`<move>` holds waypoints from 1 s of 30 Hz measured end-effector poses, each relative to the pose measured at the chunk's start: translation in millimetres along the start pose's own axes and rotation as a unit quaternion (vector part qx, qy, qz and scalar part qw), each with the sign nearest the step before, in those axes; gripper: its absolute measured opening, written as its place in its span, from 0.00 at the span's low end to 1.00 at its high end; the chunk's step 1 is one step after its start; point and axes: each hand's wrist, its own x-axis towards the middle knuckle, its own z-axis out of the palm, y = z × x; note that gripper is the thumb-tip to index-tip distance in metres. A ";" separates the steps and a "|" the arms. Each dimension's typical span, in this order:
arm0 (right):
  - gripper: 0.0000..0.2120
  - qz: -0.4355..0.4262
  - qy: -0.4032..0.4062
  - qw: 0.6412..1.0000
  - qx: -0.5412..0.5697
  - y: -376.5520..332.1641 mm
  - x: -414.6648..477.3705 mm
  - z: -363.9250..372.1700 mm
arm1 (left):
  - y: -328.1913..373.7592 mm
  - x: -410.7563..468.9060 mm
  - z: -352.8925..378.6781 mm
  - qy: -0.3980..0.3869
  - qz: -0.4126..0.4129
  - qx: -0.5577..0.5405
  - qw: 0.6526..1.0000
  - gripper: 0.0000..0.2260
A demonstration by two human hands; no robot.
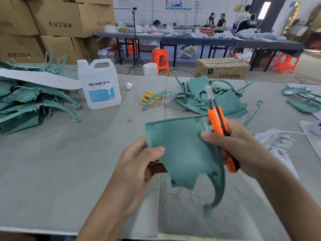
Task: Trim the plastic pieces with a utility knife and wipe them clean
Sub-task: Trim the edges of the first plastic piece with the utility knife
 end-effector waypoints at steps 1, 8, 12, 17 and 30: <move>0.34 -0.019 0.005 0.999 -0.042 -13.0 0.0 -6.5 | 3.6 -0.1 -1.2 0.001 0.002 0.009 1.000 0.14; 0.16 -0.181 0.057 0.938 -0.291 -66.0 5.7 -7.5 | 12.4 4.1 2.3 0.050 0.084 0.193 0.976 0.06; 0.17 -0.123 0.124 0.943 -0.283 -38.2 -3.3 5.3 | 4.4 -6.4 -5.0 0.125 0.175 0.381 0.899 0.08; 0.15 -0.088 0.182 0.970 -0.135 11.3 -24.5 28.1 | 0.8 -6.0 -23.2 0.215 0.302 0.511 0.776 0.12; 0.23 -0.058 0.113 0.978 -0.166 65.1 -40.7 125.8 | -44.5 18.0 -48.9 0.251 0.283 0.584 0.718 0.08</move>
